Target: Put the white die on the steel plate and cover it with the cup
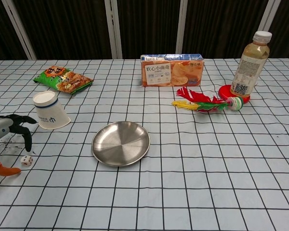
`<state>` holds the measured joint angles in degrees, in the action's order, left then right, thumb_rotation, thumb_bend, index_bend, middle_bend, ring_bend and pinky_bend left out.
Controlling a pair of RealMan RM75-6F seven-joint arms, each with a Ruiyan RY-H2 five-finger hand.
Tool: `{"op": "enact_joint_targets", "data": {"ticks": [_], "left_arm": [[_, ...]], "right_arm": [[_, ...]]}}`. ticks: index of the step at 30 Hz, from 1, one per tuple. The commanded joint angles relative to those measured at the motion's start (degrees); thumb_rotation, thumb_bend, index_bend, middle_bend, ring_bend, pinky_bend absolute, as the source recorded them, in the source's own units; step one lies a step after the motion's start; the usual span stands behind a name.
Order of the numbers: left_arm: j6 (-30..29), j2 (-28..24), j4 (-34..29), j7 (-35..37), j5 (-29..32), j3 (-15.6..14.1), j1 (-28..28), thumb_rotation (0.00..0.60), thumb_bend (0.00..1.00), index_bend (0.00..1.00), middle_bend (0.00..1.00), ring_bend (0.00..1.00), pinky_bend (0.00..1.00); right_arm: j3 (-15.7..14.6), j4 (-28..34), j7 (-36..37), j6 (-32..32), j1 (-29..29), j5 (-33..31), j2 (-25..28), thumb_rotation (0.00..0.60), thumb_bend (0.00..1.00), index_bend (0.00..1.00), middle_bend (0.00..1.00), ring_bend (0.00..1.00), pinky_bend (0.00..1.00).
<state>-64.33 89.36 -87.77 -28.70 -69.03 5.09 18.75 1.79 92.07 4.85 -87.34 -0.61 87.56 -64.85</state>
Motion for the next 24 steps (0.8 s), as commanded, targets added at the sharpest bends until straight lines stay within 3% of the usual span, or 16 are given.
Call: {"op": "enact_joint_targets", "data": {"ticks": [1,13,24], "left_arm": [[0.35,0.59,0.57,-0.36,0.42,-0.13,0.37,0.6,0.33,0.45,0.07,0.0,0.0],[-0.58,1.79,1.07,-0.02,-0.14,-0.55,1.14,0.6,0.41,0.5,0.09,0.0,0.0],[-1.61,0.82,0.06,-0.51,0.98,-0.89,0.99,0.6,0.41,0.5,0.09,0.0,0.0]], "right_arm": [[0.0,-0.02,0.05,0.16,-0.01,-0.13,0.02,0.6,0.1,0.22,0.19,0.13,0.0],[-0.01,-0.22,0.36,0.07,0.01,0.15,0.05,0.6,0.1,0.22,0.19,0.13,0.0],[0.11,0.09,0.71,-0.25,0.22,0.07,0.38,0.6,0.1,0.22,0.19,0.13,0.0]]}}
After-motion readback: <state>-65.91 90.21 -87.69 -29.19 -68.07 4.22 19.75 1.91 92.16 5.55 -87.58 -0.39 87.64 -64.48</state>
